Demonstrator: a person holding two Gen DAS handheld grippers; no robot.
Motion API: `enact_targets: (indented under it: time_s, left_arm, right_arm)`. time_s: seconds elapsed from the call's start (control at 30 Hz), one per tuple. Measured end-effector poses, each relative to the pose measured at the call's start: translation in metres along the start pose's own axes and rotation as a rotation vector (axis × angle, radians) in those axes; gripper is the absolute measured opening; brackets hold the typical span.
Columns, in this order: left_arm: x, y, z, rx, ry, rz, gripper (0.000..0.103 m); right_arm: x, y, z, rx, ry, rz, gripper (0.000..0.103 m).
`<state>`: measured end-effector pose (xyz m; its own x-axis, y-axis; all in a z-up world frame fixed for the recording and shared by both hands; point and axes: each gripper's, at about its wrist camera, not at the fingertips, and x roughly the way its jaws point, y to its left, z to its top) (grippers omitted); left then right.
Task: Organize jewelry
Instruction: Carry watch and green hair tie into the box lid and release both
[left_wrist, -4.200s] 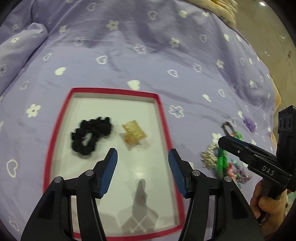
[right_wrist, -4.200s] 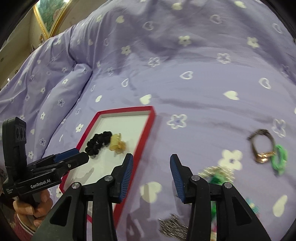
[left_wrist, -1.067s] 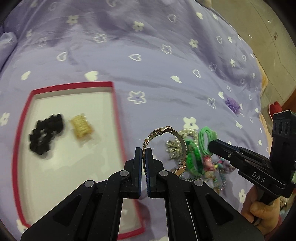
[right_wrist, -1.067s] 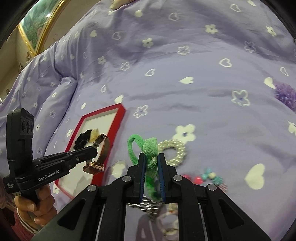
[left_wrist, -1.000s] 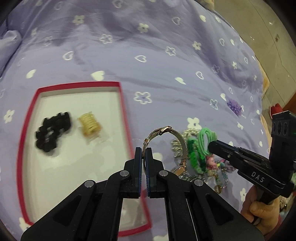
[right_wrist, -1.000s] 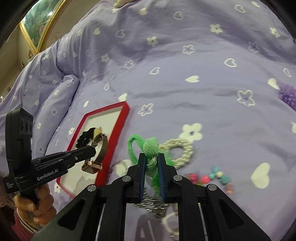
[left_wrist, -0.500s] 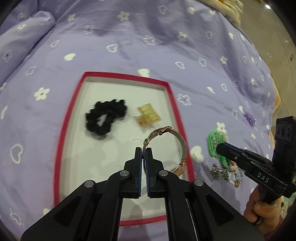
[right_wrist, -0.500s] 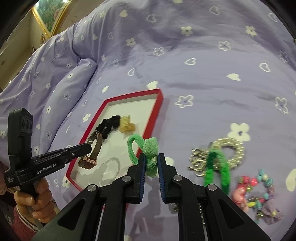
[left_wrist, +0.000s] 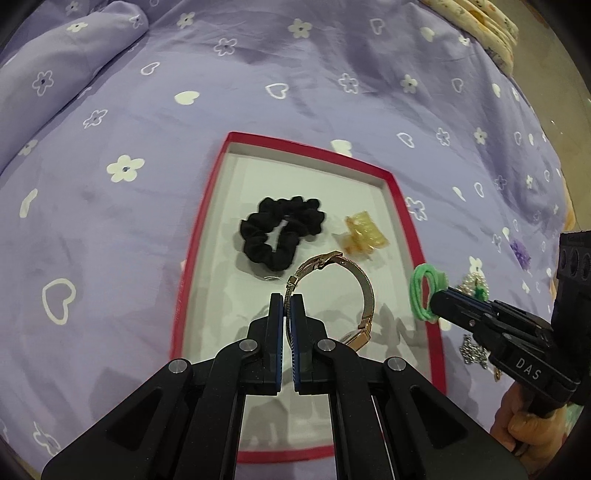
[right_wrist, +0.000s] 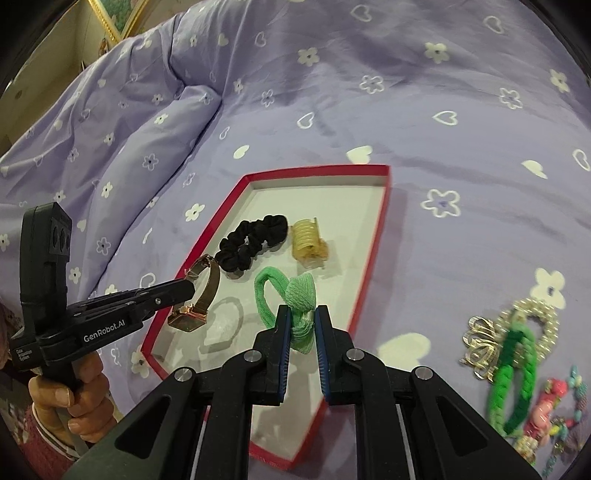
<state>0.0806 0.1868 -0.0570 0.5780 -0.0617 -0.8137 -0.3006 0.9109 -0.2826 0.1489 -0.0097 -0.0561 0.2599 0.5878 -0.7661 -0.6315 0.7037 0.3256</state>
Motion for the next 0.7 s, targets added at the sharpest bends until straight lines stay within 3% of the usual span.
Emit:
enact_targets:
  time_s: [0.43, 0.7]
  left_arm:
    - [0.036, 0.021, 0.015, -0.016, 0.051, 0.052, 0.003]
    - [0.044, 0.02, 0.016, -0.016, 0.065, 0.056, 0.003]
  right_arm:
    - [0.058, 0.011, 0.014, -0.045, 0.095, -0.032, 0.013]
    - [0.064, 0.009, 0.014, -0.06, 0.109, -0.039, 0.016]
